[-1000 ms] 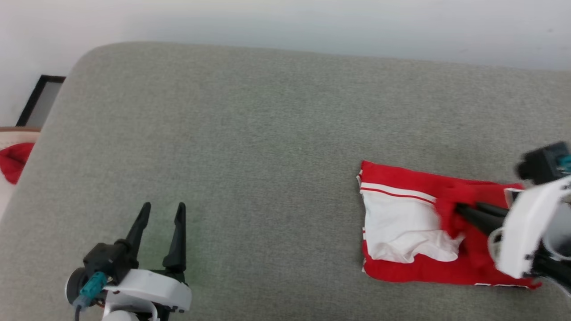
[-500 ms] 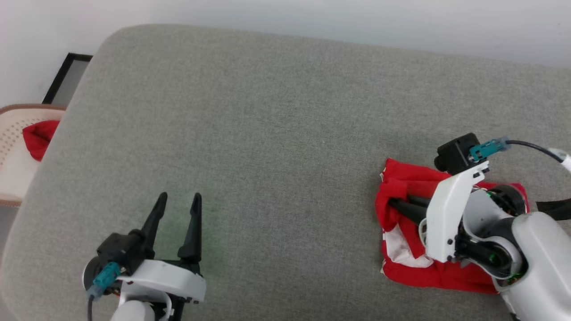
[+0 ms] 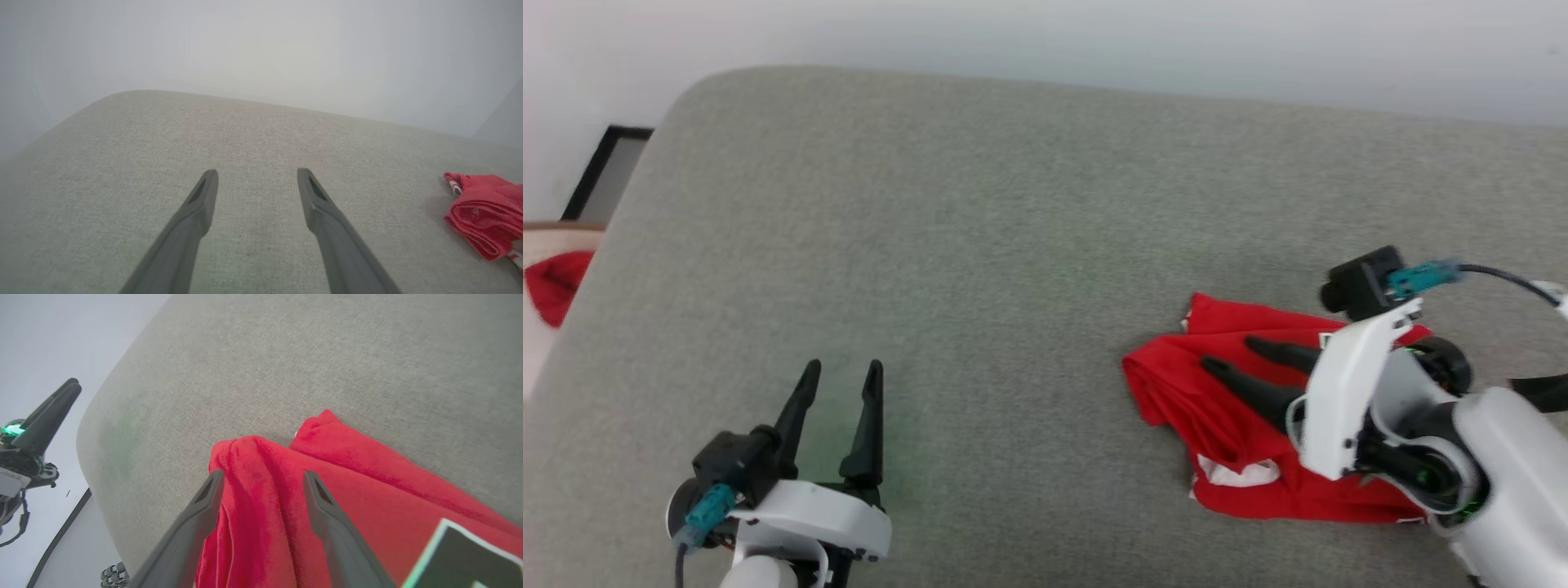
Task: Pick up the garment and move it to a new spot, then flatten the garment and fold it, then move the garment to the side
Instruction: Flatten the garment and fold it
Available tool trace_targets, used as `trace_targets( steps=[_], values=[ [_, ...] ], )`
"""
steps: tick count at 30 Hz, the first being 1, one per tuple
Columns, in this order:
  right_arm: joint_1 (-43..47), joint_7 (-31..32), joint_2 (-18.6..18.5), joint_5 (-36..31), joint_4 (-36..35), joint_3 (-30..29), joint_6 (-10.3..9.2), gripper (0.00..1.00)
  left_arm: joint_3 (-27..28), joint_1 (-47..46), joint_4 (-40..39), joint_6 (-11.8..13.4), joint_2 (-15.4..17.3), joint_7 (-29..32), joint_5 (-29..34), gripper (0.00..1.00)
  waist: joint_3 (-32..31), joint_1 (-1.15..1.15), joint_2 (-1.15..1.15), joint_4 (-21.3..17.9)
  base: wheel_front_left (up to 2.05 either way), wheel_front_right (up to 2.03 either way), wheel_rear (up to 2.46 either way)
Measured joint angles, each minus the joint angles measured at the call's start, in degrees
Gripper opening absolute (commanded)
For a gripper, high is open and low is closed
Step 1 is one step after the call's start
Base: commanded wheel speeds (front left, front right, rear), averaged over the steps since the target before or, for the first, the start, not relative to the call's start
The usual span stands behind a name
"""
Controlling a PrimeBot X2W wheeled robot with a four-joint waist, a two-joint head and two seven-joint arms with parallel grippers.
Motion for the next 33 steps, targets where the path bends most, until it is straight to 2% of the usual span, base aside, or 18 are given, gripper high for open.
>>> trace_targets(
  steps=[6,10,16,22,27,33],
  values=[
    [1.52,-6.71,-6.46,1.75,-0.46,-0.8,0.0,1.0,-0.52,0.98,0.69,0.0,0.64,0.0,-0.66,1.0,-1.7,0.0,0.0,-3.14,0.0,0.0,0.0],
    [3.47,-14.05,-8.89,2.33,2.26,-1.96,0.0,1.0,-0.54,1.09,1.3,0.0,0.9,0.0,-1.46,1.0,-2.73,0.0,0.0,-5.31,0.0,0.0,0.0],
    [4.64,-28.95,-9.68,-0.4,7.75,-2.03,0.0,1.0,0.14,2.16,3.19,0.0,0.92,0.0,-1.96,1.0,-4.59,0.0,0.0,-7.94,0.0,0.0,0.0],
    [6.37,-41.55,-7.9,-2.54,14.3,-3.24,0.0,1.0,1.16,4.7,3.15,0.0,0.73,0.0,-1.64,1.0,-7.26,0.0,0.0,-9.69,0.0,0.0,0.0],
    [8.92,-45.46,-7.79,-3.9,16.77,-5.26,0.0,1.0,1.05,6.8,1.66,0.0,0.87,0.0,-0.37,1.0,-9.7,0.0,0.0,-10.4,0.0,0.0,0.0],
    [14.28,-46.73,-8.79,-6.38,14.8,-9.1,0.0,1.0,1.05,10.33,-1.23,0.0,1.38,0.0,0.47,1.0,-12.44,0.0,0.0,-10.48,0.0,0.0,0.0]
  ],
)
